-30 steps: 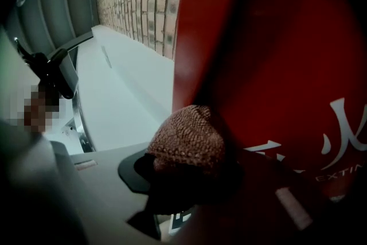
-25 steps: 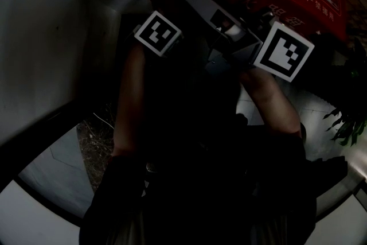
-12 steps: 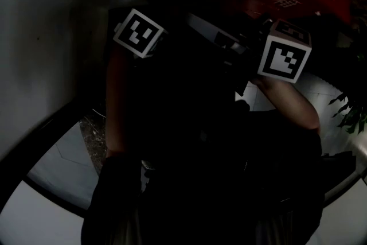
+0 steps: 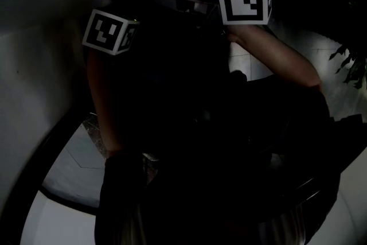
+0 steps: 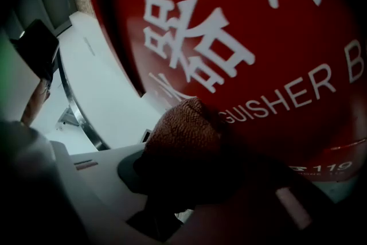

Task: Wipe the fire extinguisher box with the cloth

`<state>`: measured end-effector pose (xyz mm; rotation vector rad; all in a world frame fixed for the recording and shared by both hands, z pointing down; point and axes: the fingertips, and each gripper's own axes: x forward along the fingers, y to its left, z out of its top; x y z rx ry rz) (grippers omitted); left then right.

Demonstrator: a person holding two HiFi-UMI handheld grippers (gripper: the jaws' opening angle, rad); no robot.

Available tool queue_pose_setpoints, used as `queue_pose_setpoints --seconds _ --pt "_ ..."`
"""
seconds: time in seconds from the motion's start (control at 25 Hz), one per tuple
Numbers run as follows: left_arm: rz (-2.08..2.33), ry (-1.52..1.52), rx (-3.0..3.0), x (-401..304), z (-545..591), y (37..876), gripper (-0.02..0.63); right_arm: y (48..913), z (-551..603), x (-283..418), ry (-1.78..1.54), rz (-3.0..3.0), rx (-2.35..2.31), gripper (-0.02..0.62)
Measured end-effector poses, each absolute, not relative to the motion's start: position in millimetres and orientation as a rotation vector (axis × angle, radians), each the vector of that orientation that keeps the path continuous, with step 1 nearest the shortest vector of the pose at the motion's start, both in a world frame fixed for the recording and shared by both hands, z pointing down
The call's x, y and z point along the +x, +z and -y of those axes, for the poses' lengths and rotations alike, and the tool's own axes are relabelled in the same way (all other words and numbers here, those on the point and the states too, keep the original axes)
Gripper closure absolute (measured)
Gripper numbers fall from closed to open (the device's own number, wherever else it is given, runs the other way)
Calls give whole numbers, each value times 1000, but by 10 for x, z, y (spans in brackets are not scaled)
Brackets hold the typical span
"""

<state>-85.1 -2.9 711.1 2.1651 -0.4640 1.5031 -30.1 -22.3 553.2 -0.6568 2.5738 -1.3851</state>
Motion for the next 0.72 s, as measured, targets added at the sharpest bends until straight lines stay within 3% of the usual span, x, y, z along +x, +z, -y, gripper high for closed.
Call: queue_pose_setpoints --seconds 0.72 --pt "671 1500 2073 -1359 -324 6860 603 5941 260 -446 -1376 -2770 -563 471"
